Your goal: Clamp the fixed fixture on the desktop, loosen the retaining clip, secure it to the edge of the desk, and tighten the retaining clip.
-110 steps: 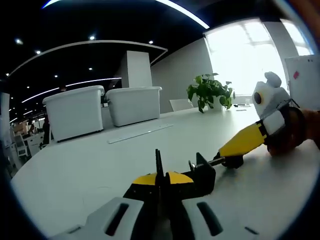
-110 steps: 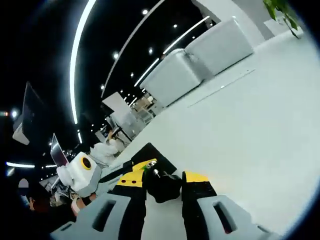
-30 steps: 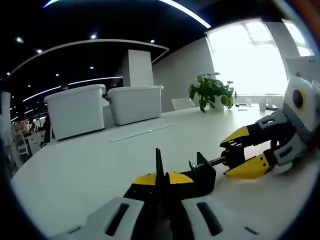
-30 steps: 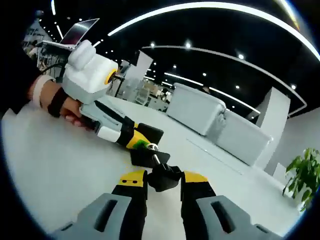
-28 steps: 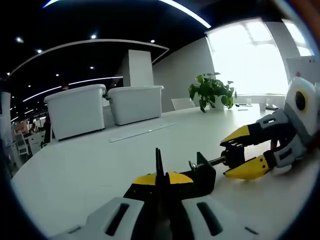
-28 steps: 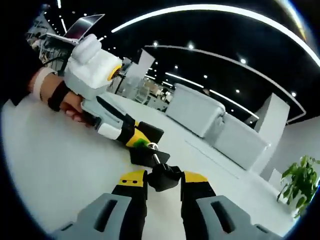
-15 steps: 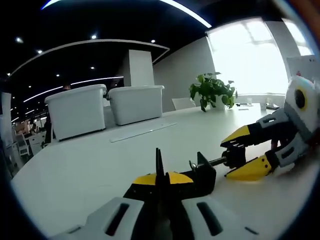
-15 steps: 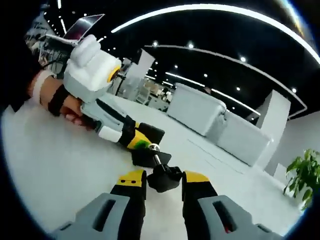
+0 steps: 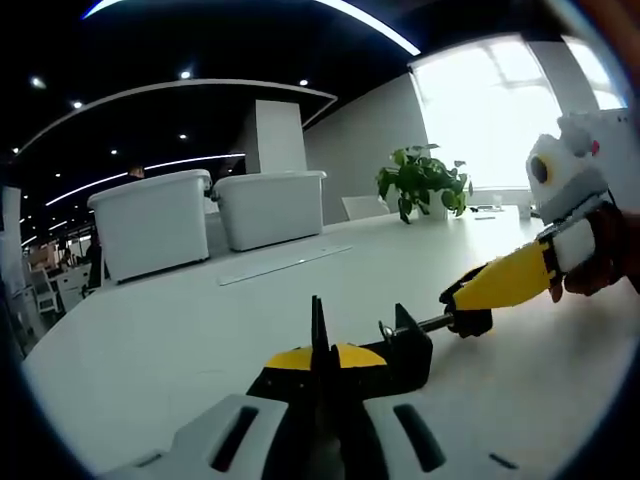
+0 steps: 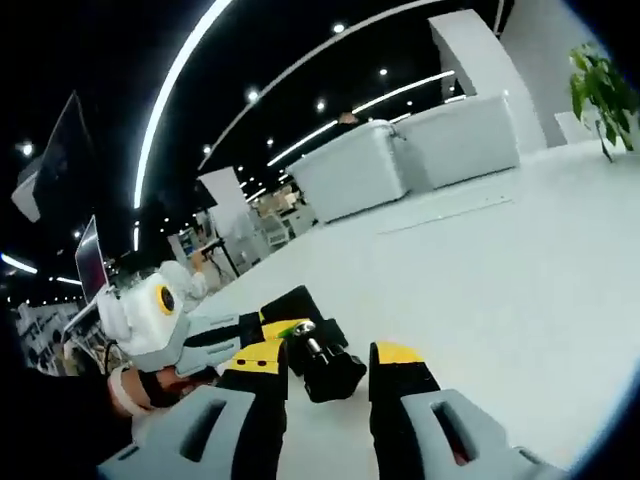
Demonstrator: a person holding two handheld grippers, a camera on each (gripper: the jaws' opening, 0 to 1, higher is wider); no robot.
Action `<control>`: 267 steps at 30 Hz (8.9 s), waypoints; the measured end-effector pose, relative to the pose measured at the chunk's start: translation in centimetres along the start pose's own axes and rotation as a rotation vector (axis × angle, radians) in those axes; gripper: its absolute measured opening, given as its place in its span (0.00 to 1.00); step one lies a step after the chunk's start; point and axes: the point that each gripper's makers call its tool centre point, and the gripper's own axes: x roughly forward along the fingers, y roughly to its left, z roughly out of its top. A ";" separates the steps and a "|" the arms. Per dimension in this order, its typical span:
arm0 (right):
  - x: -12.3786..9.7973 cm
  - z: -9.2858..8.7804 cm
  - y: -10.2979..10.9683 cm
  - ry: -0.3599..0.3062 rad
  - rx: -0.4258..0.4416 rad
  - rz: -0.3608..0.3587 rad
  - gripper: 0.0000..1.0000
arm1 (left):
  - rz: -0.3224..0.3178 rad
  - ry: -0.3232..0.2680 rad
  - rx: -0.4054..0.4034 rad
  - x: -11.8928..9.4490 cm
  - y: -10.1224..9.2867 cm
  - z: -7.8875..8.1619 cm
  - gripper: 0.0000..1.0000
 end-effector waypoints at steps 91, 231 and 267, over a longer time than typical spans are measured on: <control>0.7 -0.7 1.1 0.017 0.185 0.078 0.25 | 0.019 0.007 0.010 -0.3 0.3 -0.3 0.05; 1.6 0.6 1.6 -0.123 -0.987 -0.089 0.24 | 0.030 0.010 0.000 -0.1 0.3 -0.4 0.05; 1.3 -0.6 -0.3 0.029 0.113 0.074 0.26 | 0.029 0.012 0.005 0.0 0.6 -0.5 0.05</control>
